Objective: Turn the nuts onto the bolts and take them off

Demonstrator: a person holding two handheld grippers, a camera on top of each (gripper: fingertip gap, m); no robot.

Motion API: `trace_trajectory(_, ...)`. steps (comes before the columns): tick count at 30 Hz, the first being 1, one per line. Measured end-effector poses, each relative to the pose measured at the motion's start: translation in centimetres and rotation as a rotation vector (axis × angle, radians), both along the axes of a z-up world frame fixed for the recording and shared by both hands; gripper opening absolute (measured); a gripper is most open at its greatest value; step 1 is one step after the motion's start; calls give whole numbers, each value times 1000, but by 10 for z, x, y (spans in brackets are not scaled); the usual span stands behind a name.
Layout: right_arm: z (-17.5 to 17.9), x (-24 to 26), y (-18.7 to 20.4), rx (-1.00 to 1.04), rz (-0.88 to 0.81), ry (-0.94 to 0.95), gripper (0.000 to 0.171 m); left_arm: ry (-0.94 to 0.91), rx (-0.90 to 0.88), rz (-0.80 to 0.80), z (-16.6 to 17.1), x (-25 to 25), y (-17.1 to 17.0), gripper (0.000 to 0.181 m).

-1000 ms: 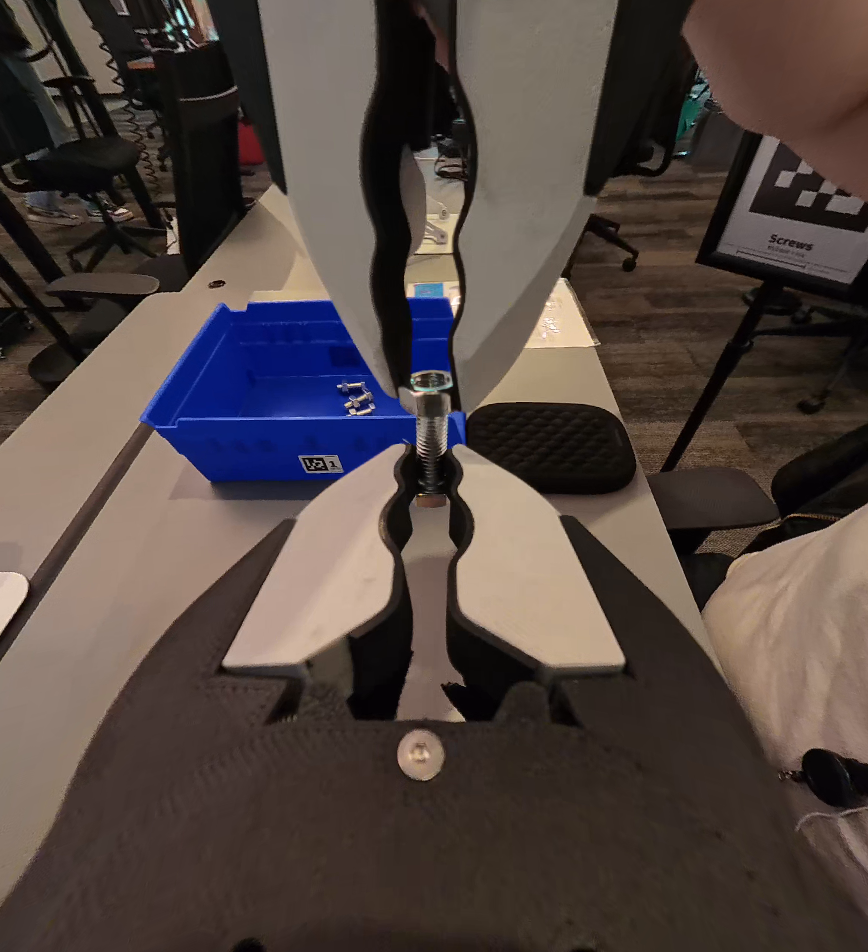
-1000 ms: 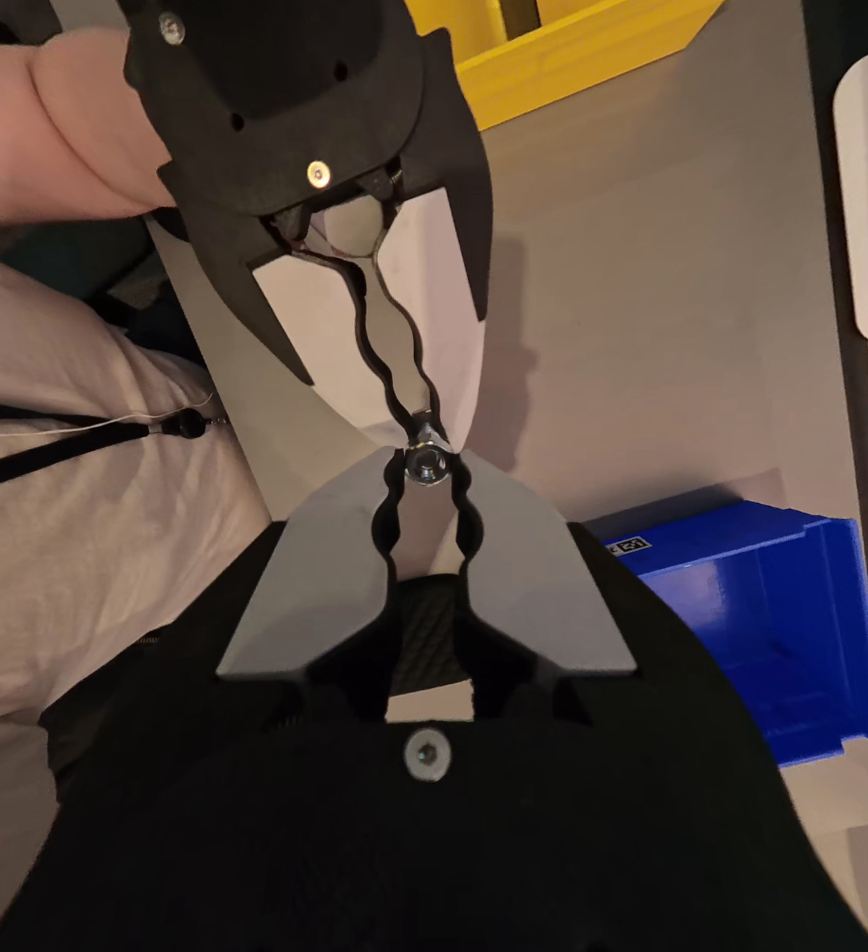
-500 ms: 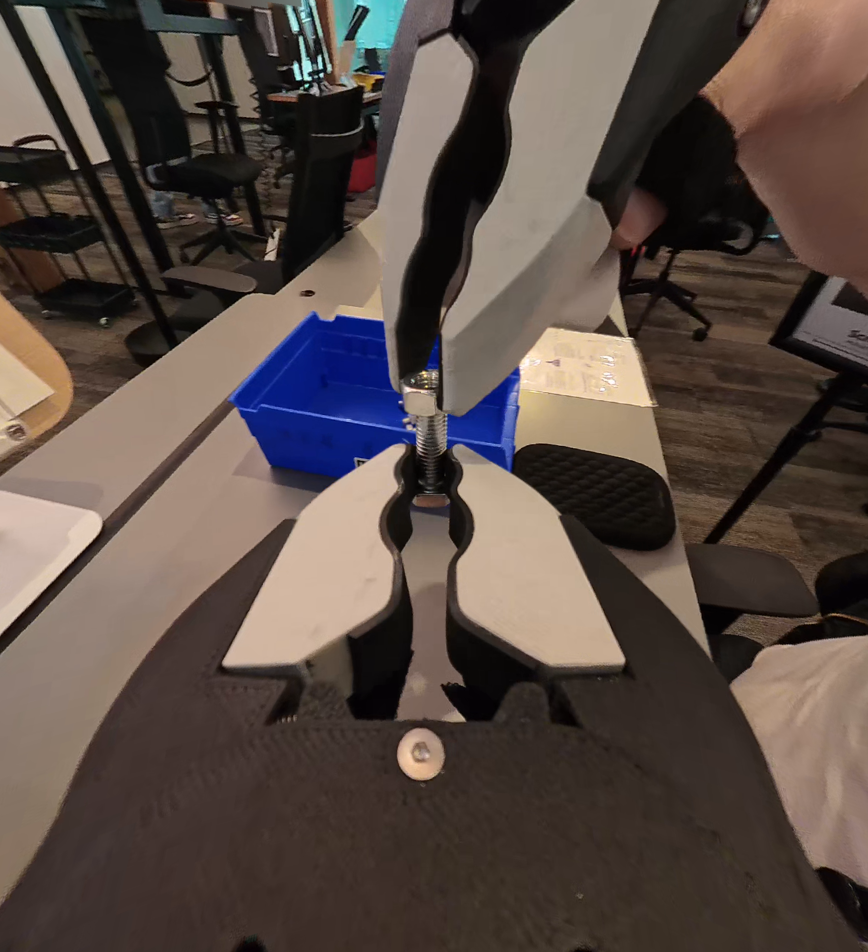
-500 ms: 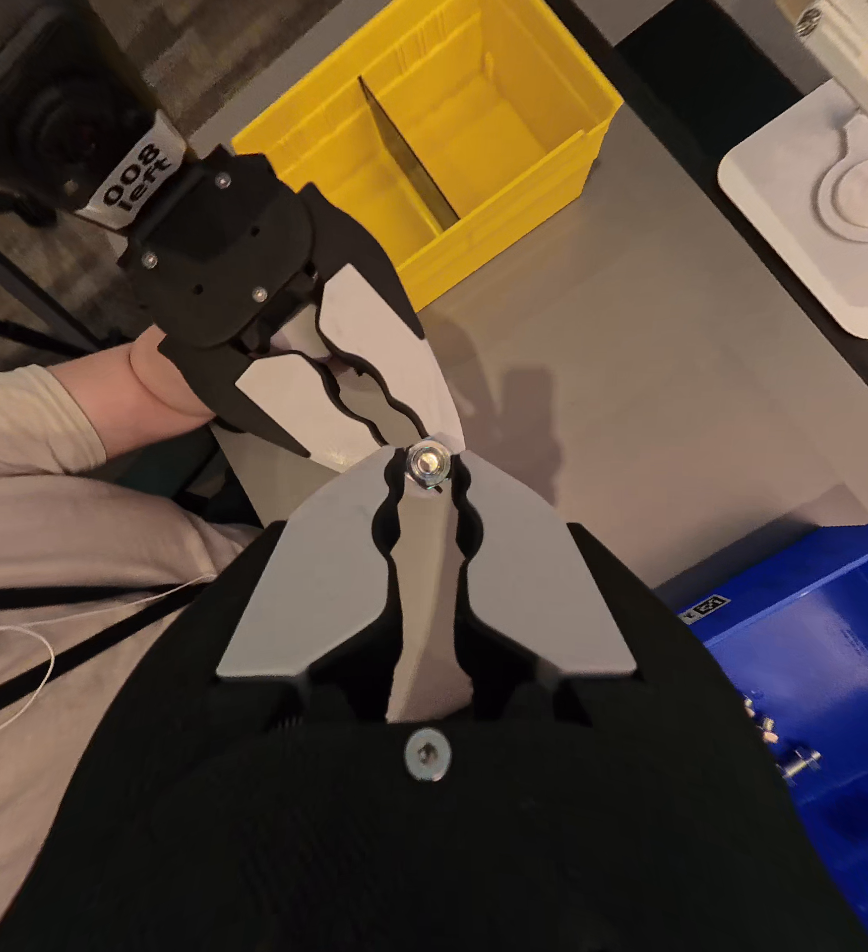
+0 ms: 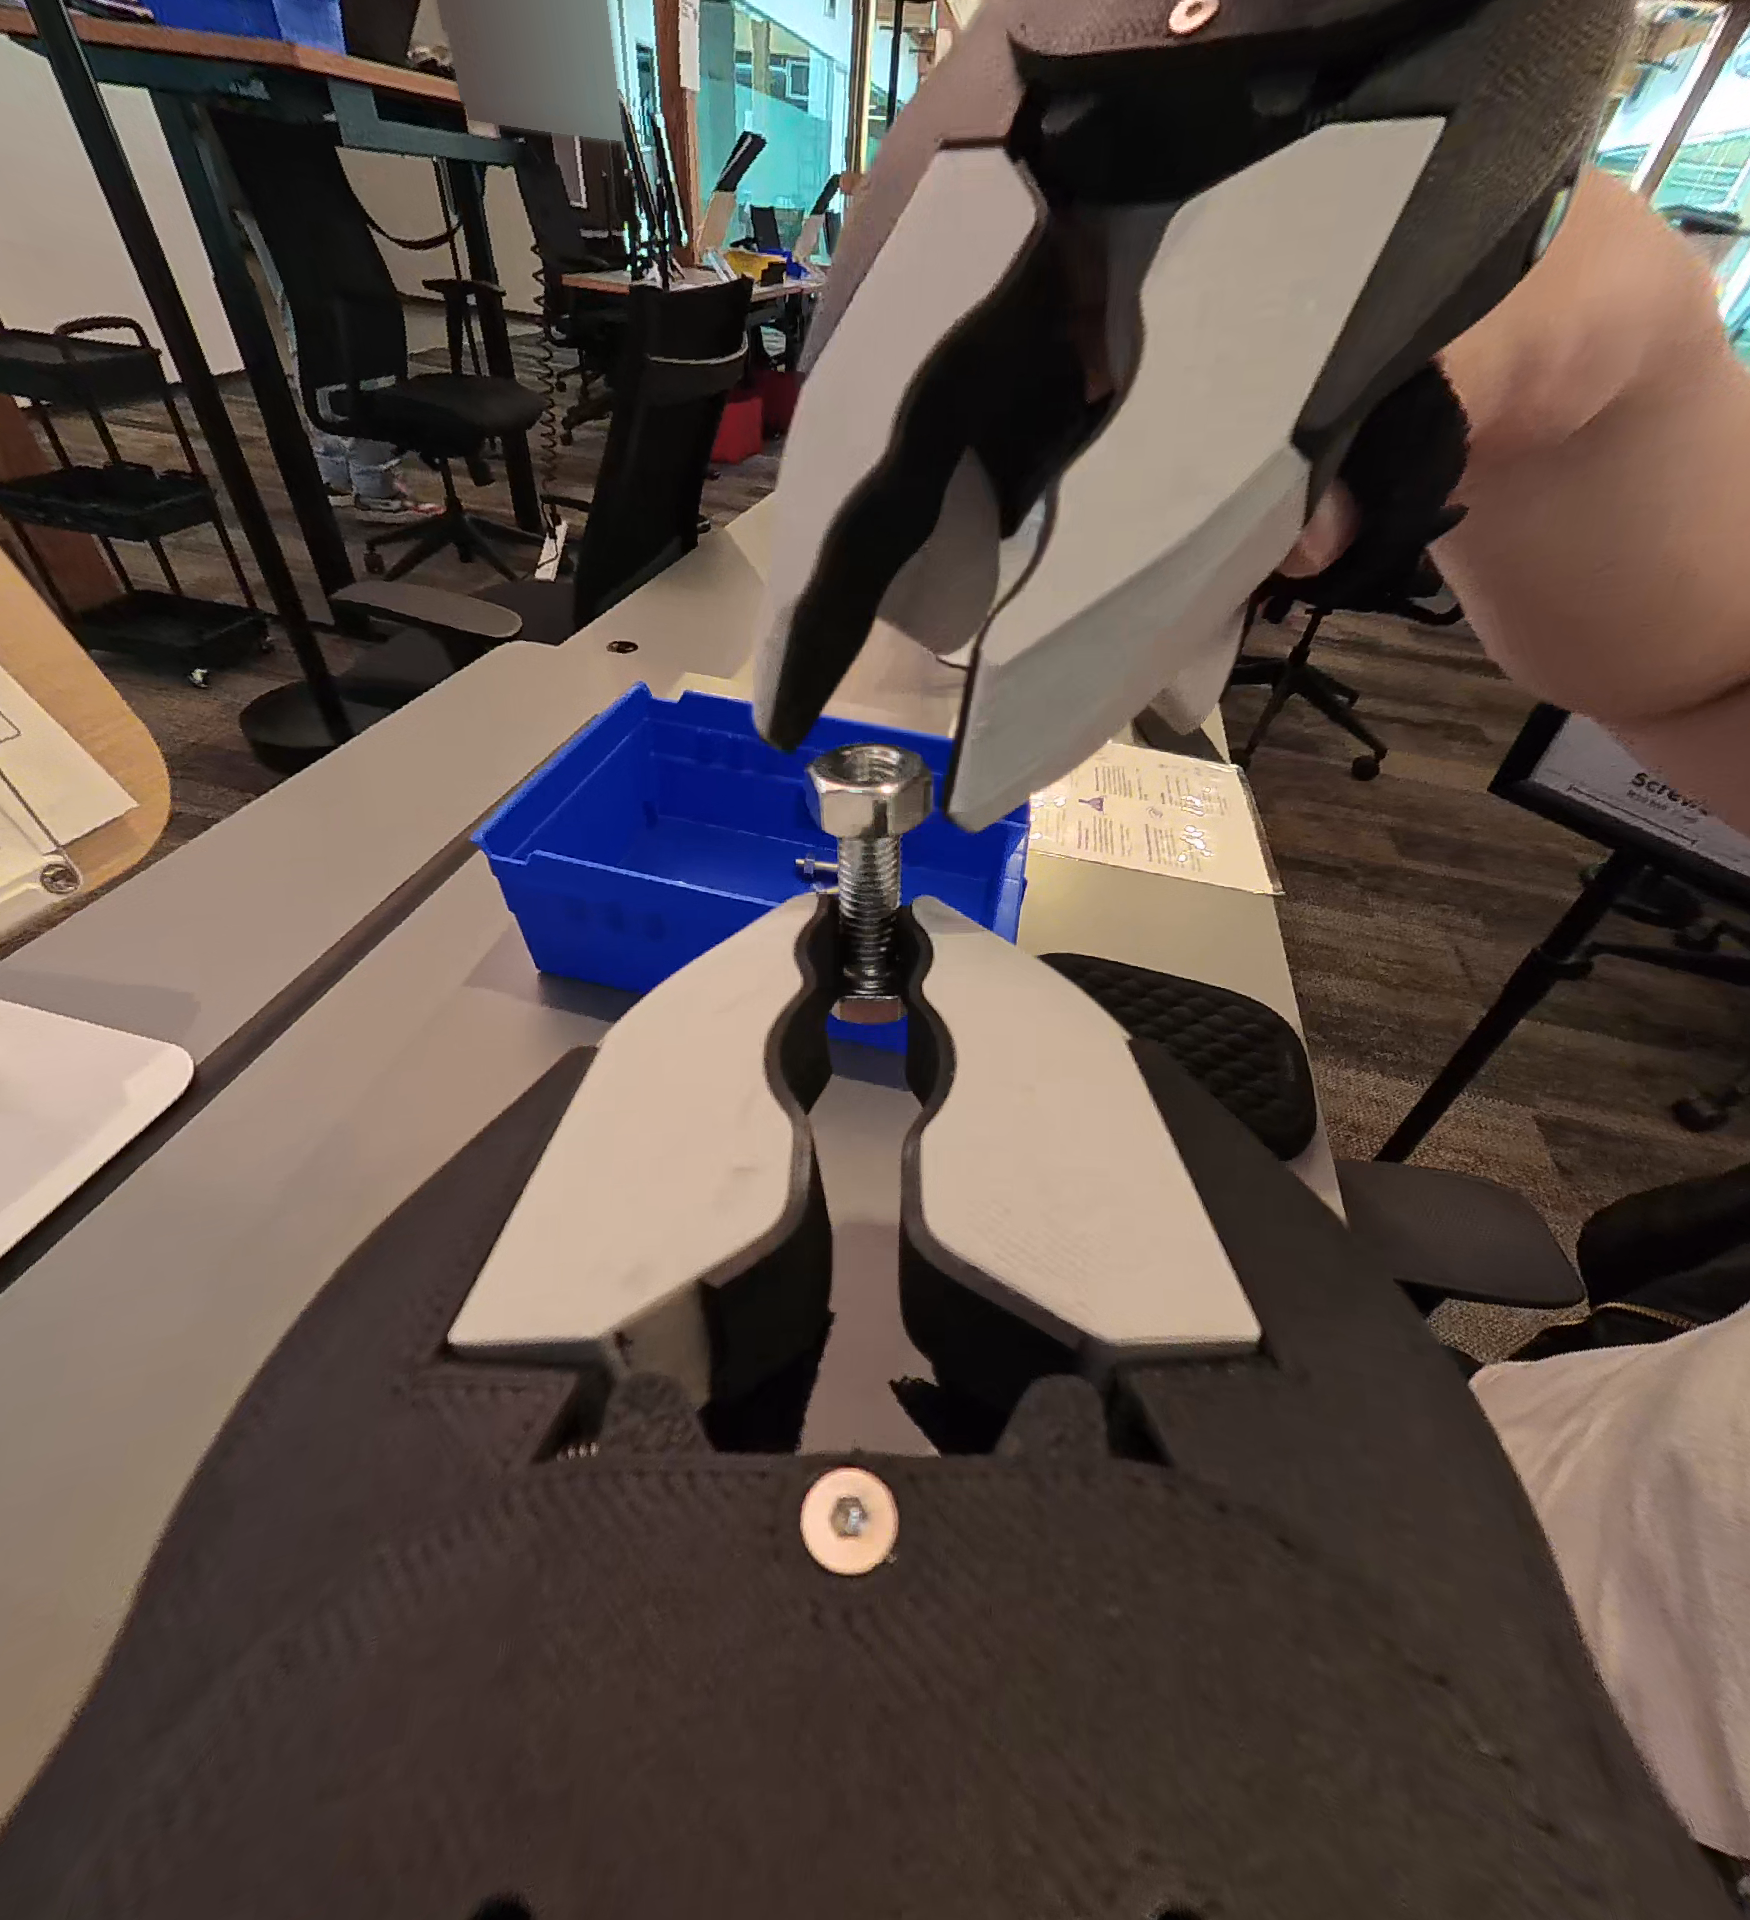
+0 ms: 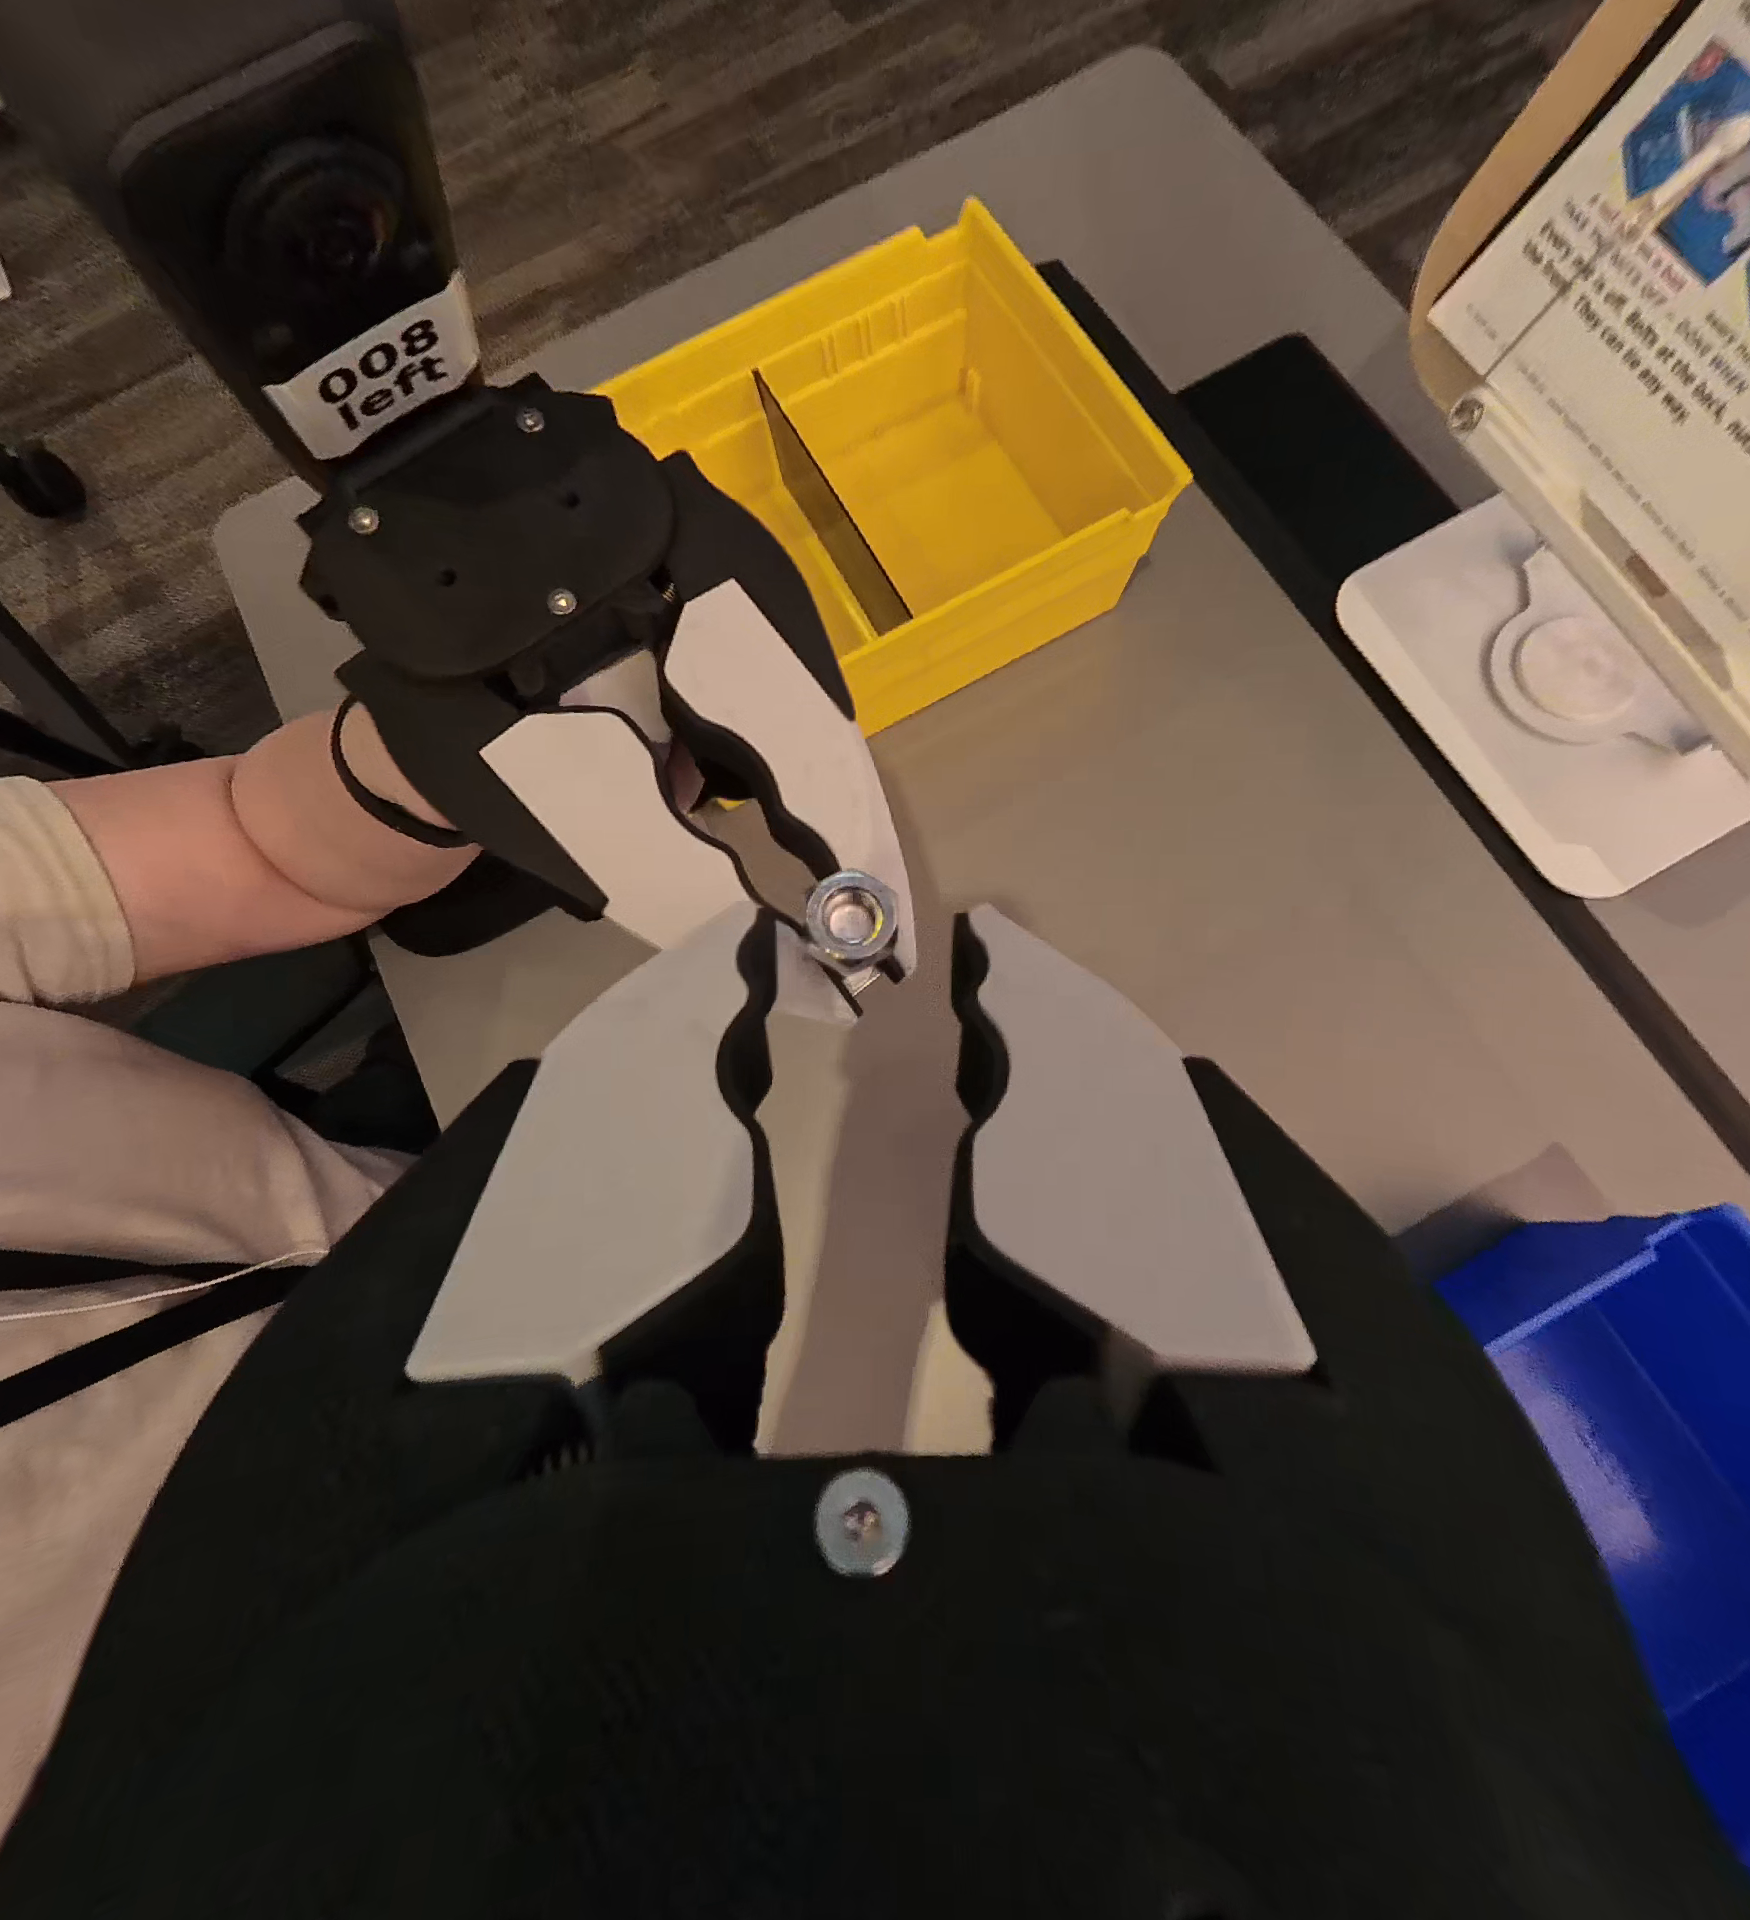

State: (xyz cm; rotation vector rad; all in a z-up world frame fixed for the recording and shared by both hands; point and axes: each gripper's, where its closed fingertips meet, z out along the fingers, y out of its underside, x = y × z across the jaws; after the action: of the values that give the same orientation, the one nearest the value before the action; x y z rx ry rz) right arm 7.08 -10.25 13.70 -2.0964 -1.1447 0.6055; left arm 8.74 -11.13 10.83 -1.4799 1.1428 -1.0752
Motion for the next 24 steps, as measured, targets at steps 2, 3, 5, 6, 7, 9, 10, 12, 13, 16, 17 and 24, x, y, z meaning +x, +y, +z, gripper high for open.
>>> trace_trajectory(2,8,-2,-3,39,36,47,35,-6,3,3,2,-3,1,9)
trace_trajectory(3,13,-3,-3,70,50,77,37,-9,4,6,3,-4,2,9)
trace_trajectory(5,26,-6,-8,151,120,162,48,-13,7,2,5,-7,2,9)
trace_trajectory(6,31,-6,-11,199,152,202,52,-17,8,-2,7,-8,1,9)
trace_trajectory(7,33,-6,-13,247,182,235,53,-26,10,-4,9,-9,1,9)
trace_trajectory(9,36,-5,-16,356,239,310,55,-41,18,-29,13,-10,-4,9)
trace_trajectory(10,38,-5,-19,404,267,368,55,-43,20,-44,14,-10,-6,9)
trace_trajectory(12,42,-5,-26,444,331,515,56,-50,30,-74,17,-11,-12,9)
trace_trajectory(13,46,-4,-28,444,357,597,56,-52,29,-84,17,-11,-14,9)
trace_trajectory(16,52,0,-29,405,413,793,56,-70,25,-134,20,-10,-21,10)
trace_trajectory(17,51,0,-28,393,428,825,56,-70,23,-139,20,-10,-22,10)
trace_trajectory(24,34,-11,-31,428,518,828,61,-74,21,-150,18,-7,-20,9)
